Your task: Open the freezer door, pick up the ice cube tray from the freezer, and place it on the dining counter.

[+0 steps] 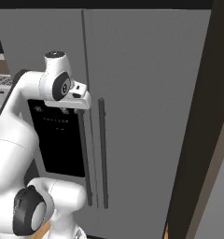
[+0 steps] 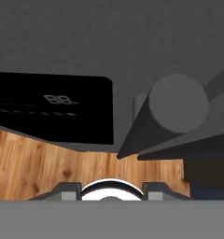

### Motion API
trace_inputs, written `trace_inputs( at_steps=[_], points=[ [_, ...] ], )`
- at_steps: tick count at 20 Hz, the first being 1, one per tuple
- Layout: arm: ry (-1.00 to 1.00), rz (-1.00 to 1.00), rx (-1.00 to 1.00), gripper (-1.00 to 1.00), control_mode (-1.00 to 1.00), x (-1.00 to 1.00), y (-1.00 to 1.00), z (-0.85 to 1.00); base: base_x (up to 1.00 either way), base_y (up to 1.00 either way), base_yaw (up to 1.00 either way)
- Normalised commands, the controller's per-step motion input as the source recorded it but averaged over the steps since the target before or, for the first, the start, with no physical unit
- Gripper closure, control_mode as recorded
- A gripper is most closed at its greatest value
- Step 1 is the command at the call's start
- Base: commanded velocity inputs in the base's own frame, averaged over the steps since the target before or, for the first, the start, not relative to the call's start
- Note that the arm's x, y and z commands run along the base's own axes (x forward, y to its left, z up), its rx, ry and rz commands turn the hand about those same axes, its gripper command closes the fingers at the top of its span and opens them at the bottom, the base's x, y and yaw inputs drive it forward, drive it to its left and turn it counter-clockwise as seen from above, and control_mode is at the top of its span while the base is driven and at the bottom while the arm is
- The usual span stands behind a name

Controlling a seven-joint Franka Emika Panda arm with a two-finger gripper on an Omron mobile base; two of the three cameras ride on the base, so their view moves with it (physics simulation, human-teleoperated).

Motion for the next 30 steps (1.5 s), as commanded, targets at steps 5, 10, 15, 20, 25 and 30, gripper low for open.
trace_inputs(
  at_steps=[5,10,15,20,25,30],
  points=[
    [0.0,0.0,0.0,-1.0,-1.0,-0.24,0.0,0.0,0.0,0.0,0.0],
    [0.0,0.0,0.0,-1.0,-1.0,-0.78,-0.06,0.0,0.0,0.0,0.0],
    [0.0,0.0,0.0,-1.0,-1.0,-0.75,-0.13,0.0,0.0,0.0,0.0],
    [0.0,0.0,0.0,-1.0,-1.0,-0.54,-0.14,0.0,0.0,0.0,0.0],
    [0.0,0.0,0.0,-1.0,-1.0,-0.35,-0.13,0.0,0.0,0.0,0.0],
    [0.0,0.0,0.0,-1.0,-1.0,-0.17,-0.07,0.0,0.0,0.0,0.0]
  ],
)
